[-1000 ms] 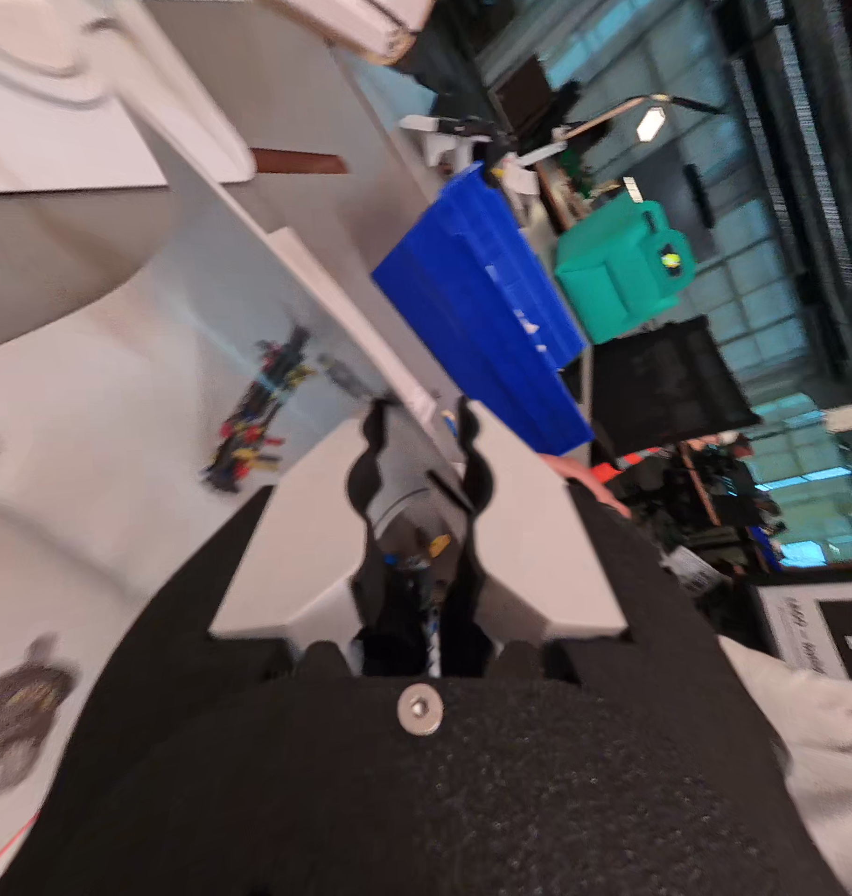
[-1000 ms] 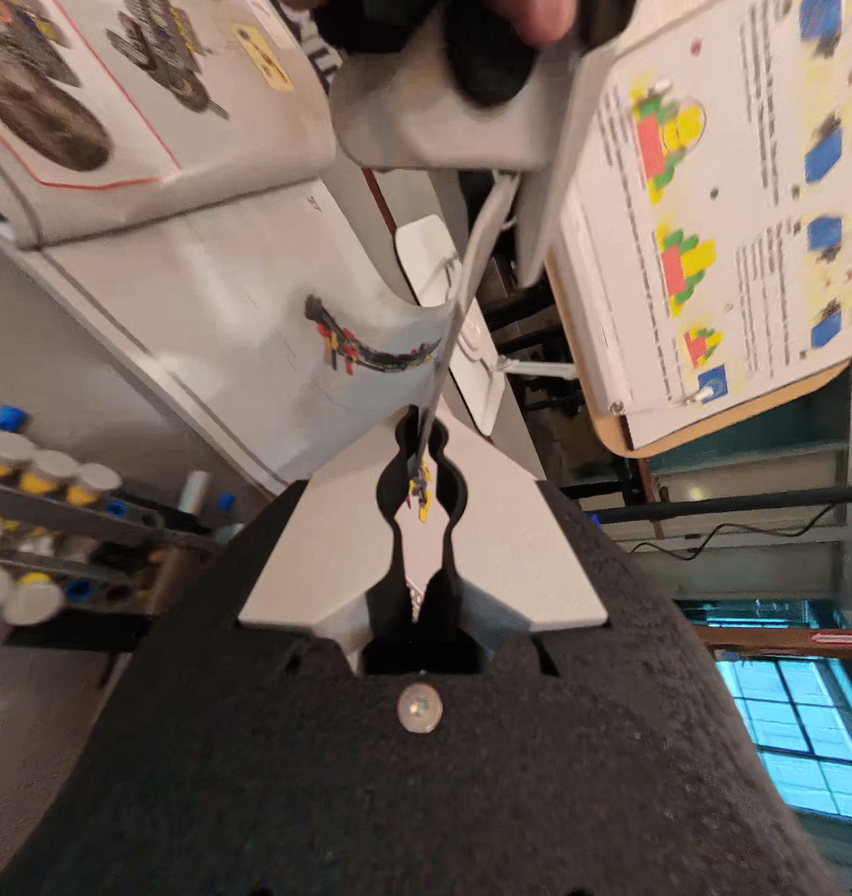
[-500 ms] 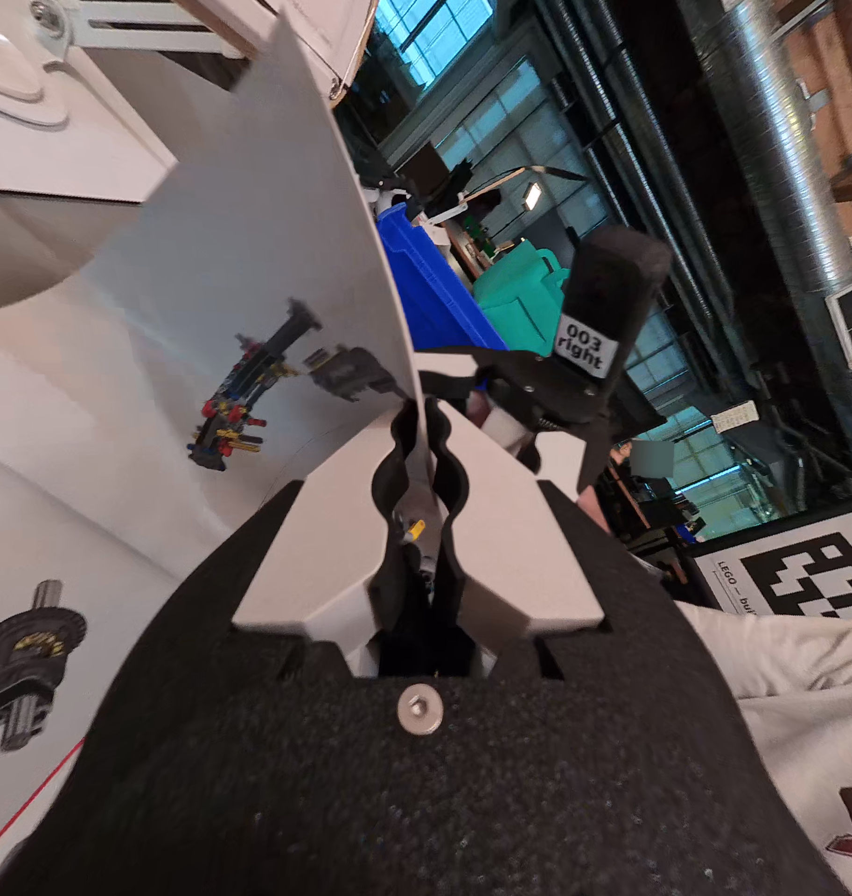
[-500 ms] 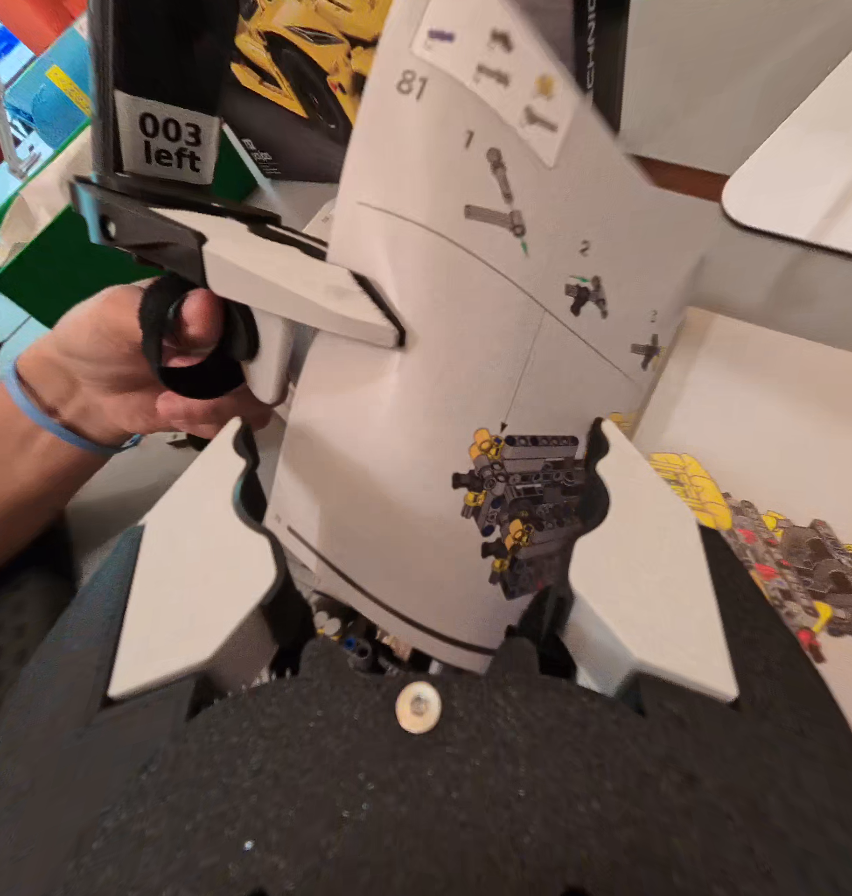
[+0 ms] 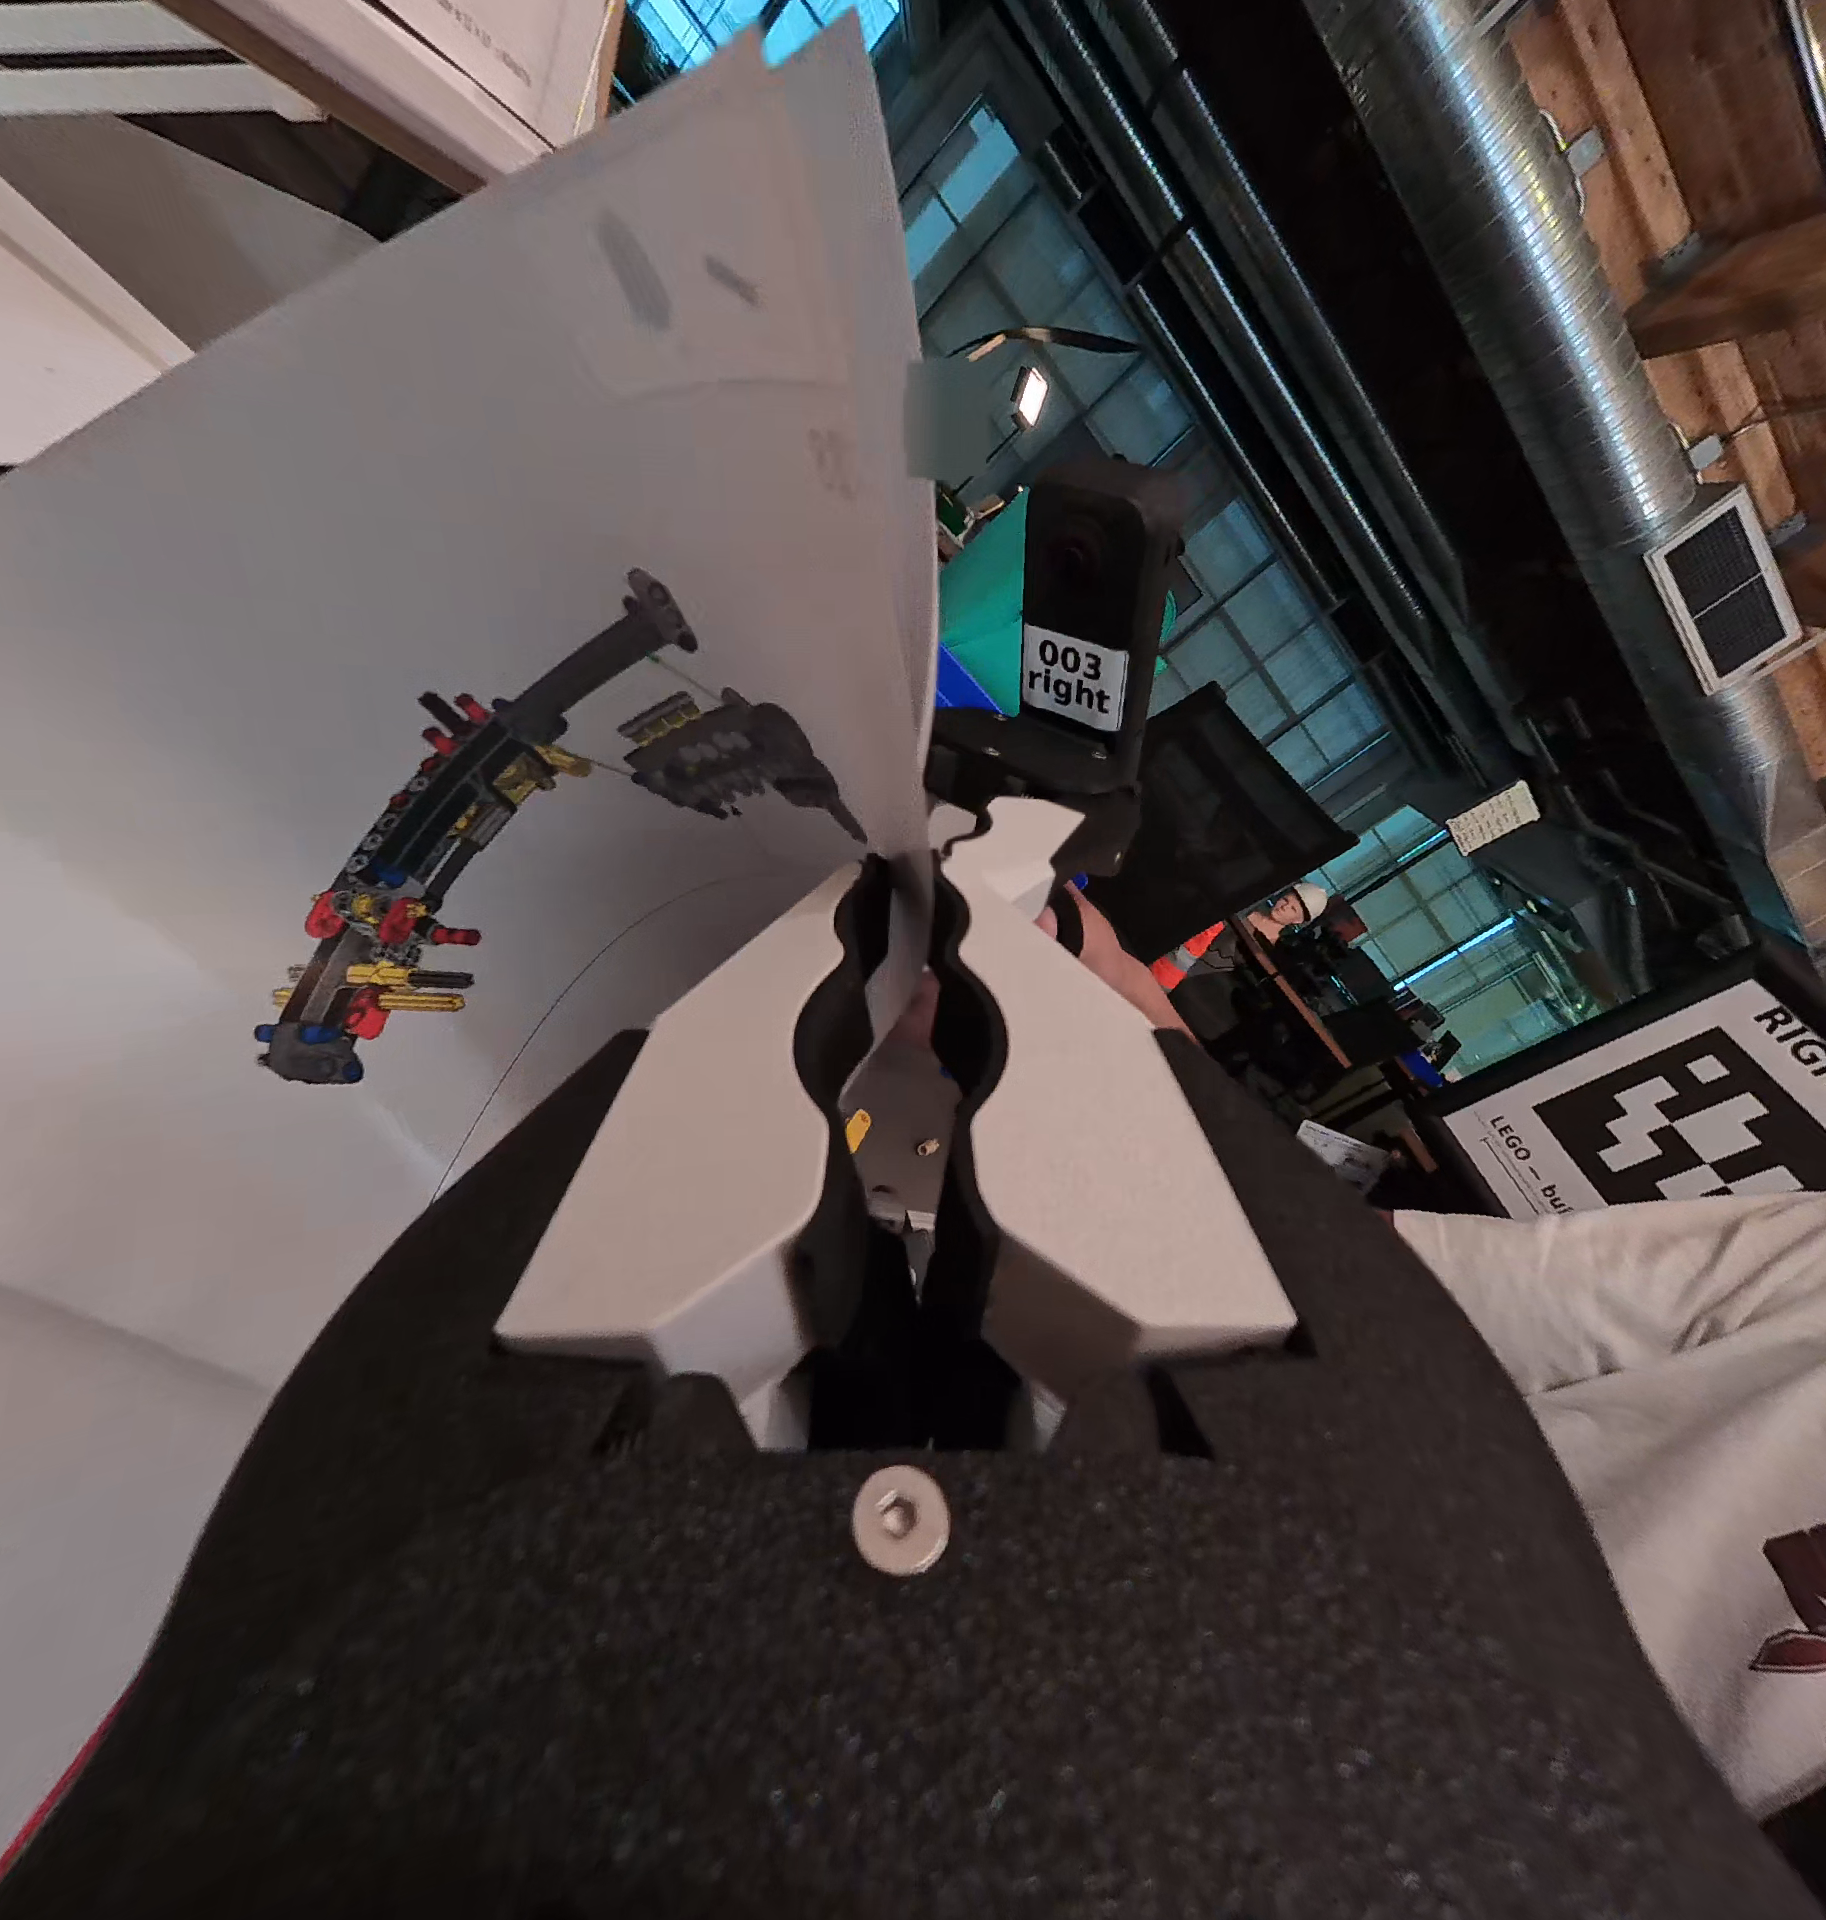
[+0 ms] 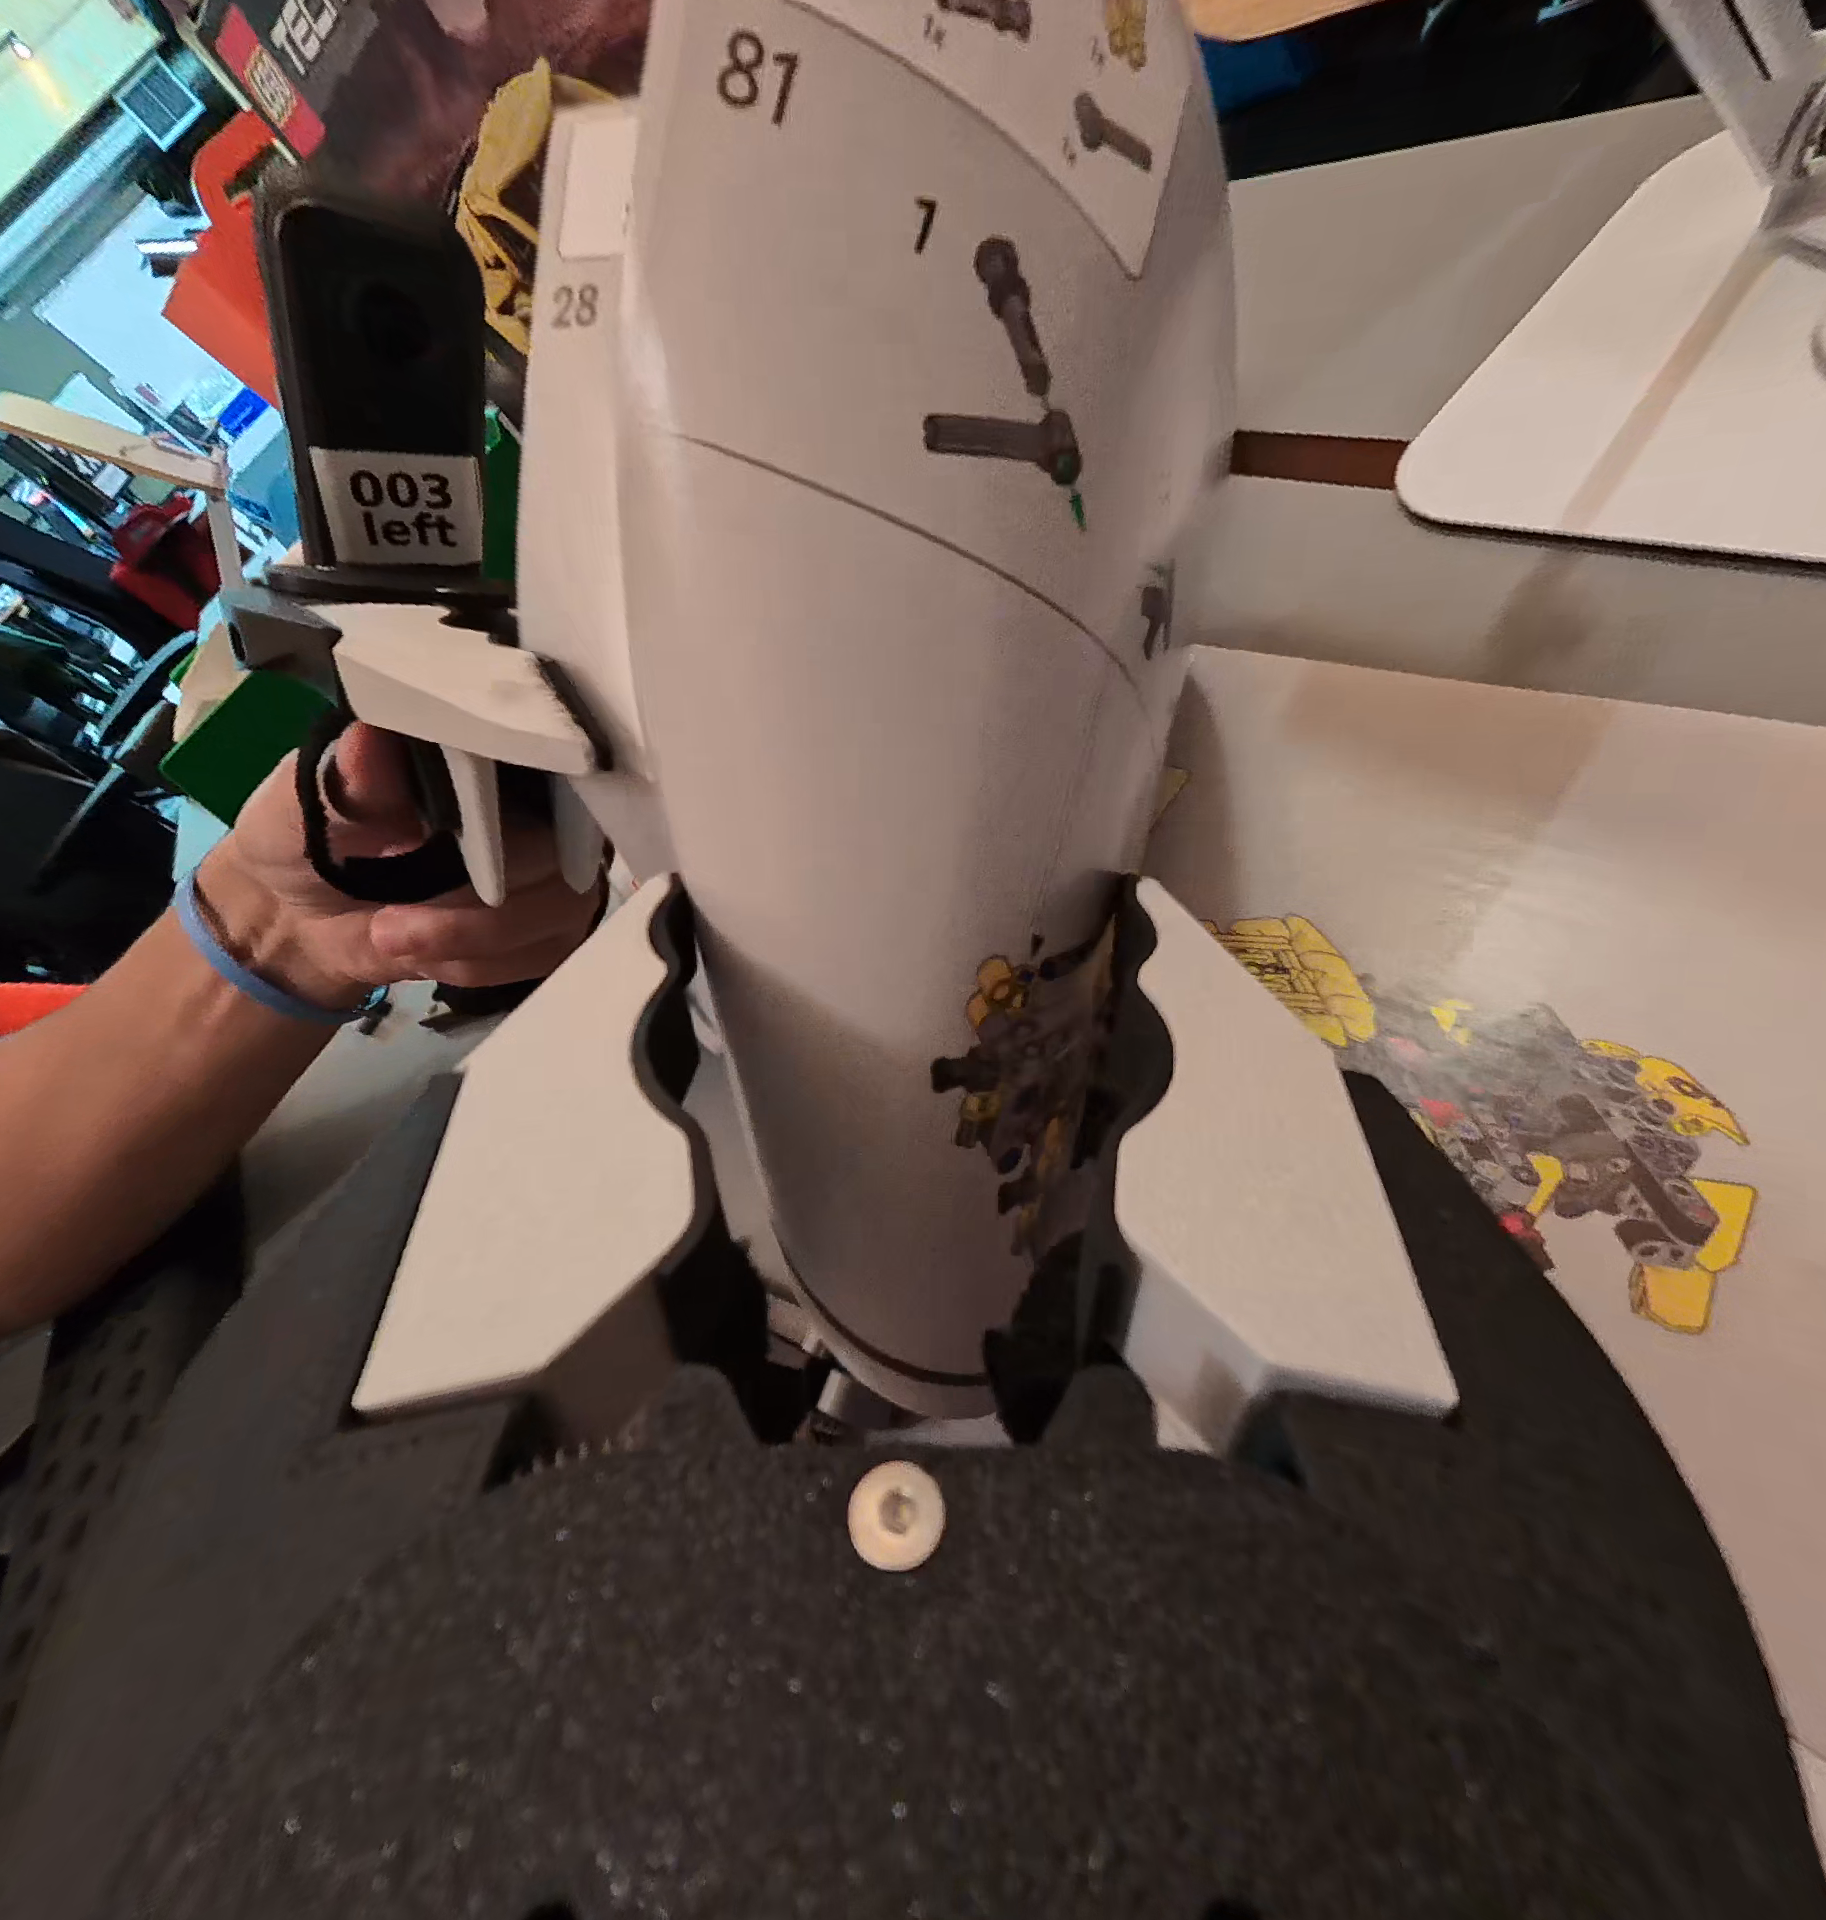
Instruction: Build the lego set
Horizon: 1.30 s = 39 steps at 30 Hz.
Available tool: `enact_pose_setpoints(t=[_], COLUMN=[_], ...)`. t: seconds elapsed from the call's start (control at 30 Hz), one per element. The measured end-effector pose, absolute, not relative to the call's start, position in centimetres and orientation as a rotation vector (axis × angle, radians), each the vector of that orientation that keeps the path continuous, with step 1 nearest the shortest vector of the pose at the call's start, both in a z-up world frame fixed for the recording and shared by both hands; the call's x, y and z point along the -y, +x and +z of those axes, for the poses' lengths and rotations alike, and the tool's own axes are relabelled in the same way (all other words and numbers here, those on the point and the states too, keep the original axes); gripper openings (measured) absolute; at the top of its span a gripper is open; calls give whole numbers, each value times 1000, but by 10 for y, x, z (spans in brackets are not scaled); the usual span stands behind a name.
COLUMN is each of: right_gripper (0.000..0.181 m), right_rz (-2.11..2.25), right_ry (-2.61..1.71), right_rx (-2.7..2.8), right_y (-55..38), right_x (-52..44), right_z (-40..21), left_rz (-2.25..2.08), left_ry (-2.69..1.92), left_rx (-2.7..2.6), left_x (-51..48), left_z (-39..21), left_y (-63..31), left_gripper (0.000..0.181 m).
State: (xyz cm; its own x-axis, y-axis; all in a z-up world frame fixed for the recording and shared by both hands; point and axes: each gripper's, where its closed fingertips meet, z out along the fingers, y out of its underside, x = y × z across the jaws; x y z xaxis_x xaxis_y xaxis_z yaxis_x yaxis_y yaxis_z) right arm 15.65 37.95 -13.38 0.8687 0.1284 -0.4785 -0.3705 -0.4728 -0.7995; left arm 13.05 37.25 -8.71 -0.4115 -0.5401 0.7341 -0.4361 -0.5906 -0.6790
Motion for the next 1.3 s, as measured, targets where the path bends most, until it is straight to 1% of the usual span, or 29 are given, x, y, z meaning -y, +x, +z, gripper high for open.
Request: enact_pose_setpoints(t=[0.03, 0.23, 0.37, 0.43, 0.47, 0.53, 0.6, 0.67, 0.7, 0.83, 0.9, 0.93, 1.0, 1.07, 1.17, 1.27, 1.3], right_gripper=[79, 76, 77, 69, 72, 85, 74, 70, 64, 59, 57, 60, 74, 83, 85, 85, 84], right_rz=[599, 619, 604, 576, 542, 383, 241, 79, -29, -338, -444, -471, -548, -603, -570, -472, -461], right_ry=[-1977, -1958, -1937, -1953, -1983, -2071, -2093, -2180, -2254, -2427, -2429, -2422, -2385, -2371, -2332, -2303, -2299], right_rx=[-189, -268, -367, -410, -443, -506, -448, -397, -371, -290, -264, -248, -243, -225, -222, -211, -207], right_y=[158, 174, 197, 210, 217, 235, 239, 243, 249, 266, 273, 273, 277, 277, 273, 264, 263], right_x=[-379, -373, -361, -351, -345, -330, -323, -318, -315, -308, -307, -309, -310, -310, -316, -326, -327], right_z=[-134, -139, -140, -143, -145, -150, -141, -145, -154, -186, -186, -183, -174, -170, -167, -167, -167], left_rz=[-2173, -2067, -1890, -1782, -1735, -1636, -1570, -1567, -1550, -1509, -1463, -1434, -1389, -1343, -1162, -927, -874], left_ry=[-1666, -1784, -1988, -2085, -2139, -2240, -2294, -2296, -2281, -2142, -2113, -2099, -2030, -1922, -1688, -1519, -1491], left_rx=[-1380, -1379, -1348, -1343, -1341, -1301, -1192, -1193, -1226, -1414, -1495, -1545, -1647, -1740, -1897, -2003, -2000], left_x=[-374, -390, -428, -455, -468, -496, -521, -520, -515, -473, -451, -440, -415, -388, -353, -334, -333], left_z=[-88, -100, -112, -120, -123, -129, -130, -128, -128, -127, -134, -138, -140, -139, -146, -162, -163], left_y=[130, 118, 81, 49, 31, -4, -25, -32, -30, 2, 26, 39, 69, 101, 145, 173, 180], left_gripper=[3, 1, 0, 0, 0, 0, 0, 1, 2, 3, 9, 14, 29, 40, 44, 50, 49])
